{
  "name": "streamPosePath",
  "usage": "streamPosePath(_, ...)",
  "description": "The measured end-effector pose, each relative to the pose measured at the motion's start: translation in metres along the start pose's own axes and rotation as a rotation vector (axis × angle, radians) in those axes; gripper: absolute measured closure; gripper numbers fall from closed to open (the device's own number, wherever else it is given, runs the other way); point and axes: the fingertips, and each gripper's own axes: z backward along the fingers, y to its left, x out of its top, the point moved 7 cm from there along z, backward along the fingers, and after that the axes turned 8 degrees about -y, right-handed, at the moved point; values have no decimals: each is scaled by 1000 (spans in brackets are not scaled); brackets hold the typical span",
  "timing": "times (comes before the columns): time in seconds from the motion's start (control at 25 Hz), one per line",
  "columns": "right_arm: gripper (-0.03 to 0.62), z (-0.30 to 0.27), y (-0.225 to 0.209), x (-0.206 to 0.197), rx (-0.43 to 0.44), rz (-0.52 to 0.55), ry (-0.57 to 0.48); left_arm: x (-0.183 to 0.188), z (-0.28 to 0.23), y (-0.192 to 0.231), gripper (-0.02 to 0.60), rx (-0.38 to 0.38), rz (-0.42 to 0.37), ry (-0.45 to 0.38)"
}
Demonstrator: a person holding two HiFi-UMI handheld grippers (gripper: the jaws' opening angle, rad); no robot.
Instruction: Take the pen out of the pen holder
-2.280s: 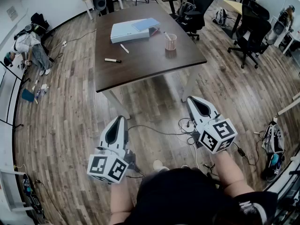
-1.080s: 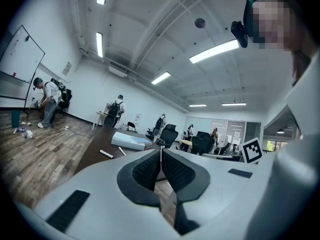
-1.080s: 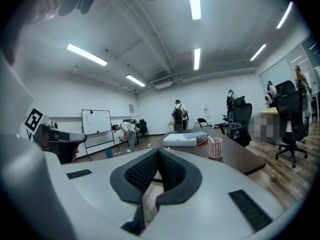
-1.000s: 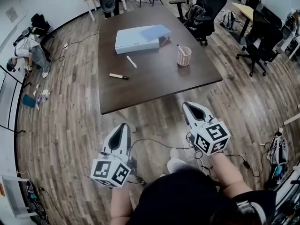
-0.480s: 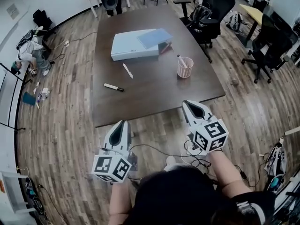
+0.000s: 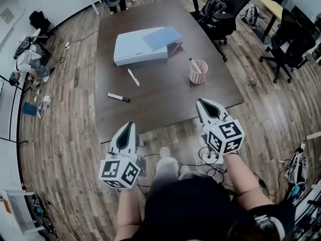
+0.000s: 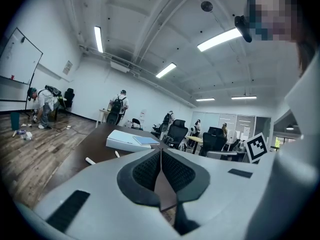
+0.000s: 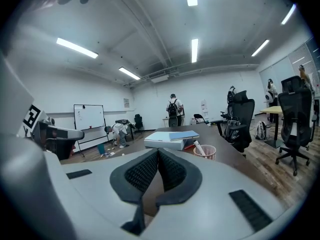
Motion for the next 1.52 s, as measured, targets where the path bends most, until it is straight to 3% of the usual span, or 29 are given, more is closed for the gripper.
streamPosePath(0.16, 576, -25, -4, 3, -18, 38, 3, -5, -29, 20, 546, -44, 21, 28)
streamPosePath(0.48, 505, -89, -17, 11, -101, 87, 32, 3, -94, 72, 546, -136, 22, 73)
streamPosePath(0.92, 439, -154, -39, 15, -214, 140, 61, 8, -162, 132, 546, -199, 39, 104)
streamPosePath(1.2, 437, -173, -66, 14, -214, 201, 123, 9, -178, 132, 546, -194, 43, 109)
streamPosePath(1.52, 439, -204, -106, 4, -161, 234, 204, 2, -203, 127, 546, -125, 60, 135)
